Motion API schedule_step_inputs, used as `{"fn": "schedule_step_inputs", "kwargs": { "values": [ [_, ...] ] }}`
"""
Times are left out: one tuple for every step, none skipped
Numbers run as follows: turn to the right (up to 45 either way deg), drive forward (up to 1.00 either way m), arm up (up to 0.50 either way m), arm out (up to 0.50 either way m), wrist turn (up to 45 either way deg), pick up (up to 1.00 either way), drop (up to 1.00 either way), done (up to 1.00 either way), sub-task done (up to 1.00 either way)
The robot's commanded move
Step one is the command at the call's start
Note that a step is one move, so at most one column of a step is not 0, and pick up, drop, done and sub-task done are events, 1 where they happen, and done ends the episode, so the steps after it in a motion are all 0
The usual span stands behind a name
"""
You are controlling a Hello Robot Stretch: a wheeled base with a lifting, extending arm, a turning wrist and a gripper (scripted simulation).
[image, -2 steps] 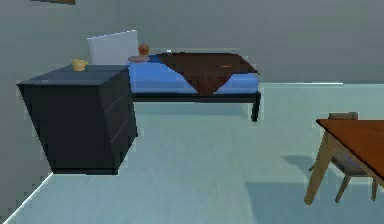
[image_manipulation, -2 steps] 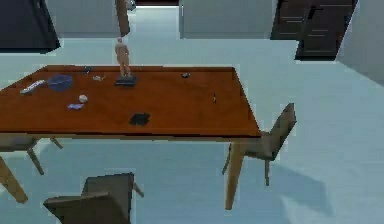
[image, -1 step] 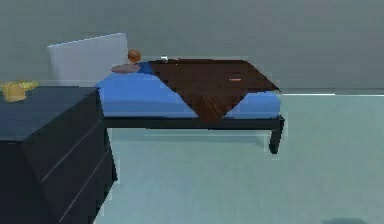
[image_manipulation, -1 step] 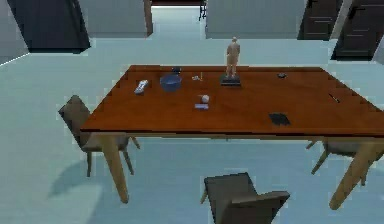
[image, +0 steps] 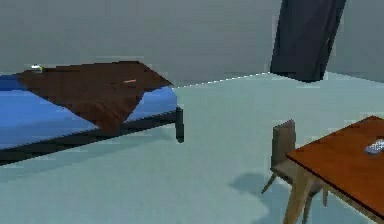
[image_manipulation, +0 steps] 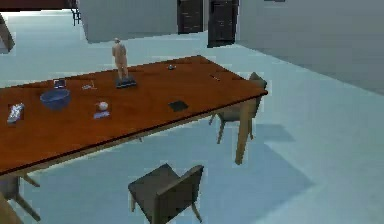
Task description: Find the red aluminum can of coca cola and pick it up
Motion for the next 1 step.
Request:
{"fn": "schedule_step_inputs", "kwargs": {
  "values": [
    [0.0, 0.9, 0.0, 0.0, 0.0, 0.0, 0.0, 0.0, 0.0]
  ]
}}
